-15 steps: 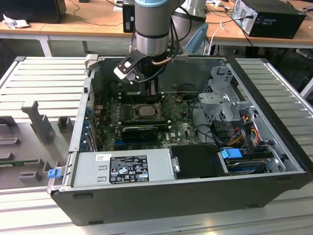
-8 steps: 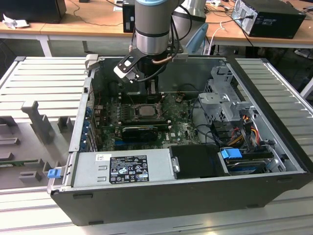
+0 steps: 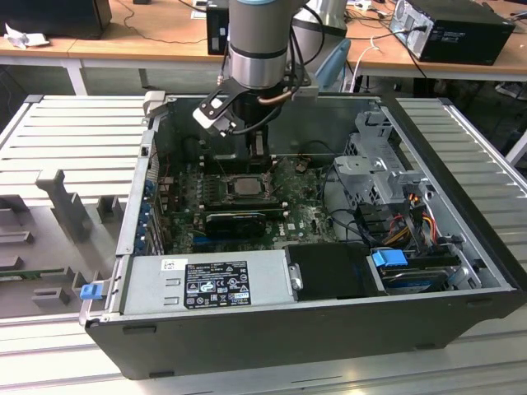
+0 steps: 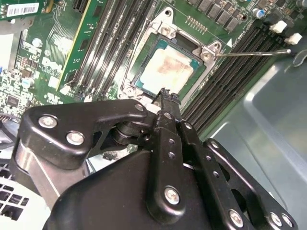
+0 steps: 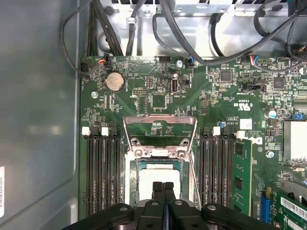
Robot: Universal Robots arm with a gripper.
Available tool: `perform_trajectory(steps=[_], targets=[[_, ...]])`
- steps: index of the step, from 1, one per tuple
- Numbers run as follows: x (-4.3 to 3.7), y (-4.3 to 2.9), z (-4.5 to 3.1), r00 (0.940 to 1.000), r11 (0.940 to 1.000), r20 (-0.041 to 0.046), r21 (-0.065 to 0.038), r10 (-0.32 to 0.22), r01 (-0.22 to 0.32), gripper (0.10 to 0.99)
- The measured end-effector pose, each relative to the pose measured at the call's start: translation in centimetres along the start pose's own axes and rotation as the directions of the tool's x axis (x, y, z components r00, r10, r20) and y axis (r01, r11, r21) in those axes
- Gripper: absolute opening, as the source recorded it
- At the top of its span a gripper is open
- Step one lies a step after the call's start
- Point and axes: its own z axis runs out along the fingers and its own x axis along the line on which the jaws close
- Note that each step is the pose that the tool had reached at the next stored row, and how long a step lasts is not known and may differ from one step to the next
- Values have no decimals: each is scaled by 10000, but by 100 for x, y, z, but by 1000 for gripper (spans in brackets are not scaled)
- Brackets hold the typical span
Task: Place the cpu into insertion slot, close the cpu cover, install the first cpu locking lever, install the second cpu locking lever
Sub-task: 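Close the cpu cover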
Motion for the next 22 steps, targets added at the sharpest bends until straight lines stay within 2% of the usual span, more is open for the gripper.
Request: perform_trajectory(steps=[3,5,9,12,18,22], targets=[[2,2,-62,10000,10000,0,1,0,0,106],[5,5,-146,10000,10000,1,1,0,0,106],[8,7,-216,10000,10000,1,0,-1,1,106],[8,14,-225,10000,10000,-2,2,-3,3,106],[8,129,-223,10000,10000,10,90,2,-2,106],[9,139,-241,10000,9999,11,103,4,-4,106]])
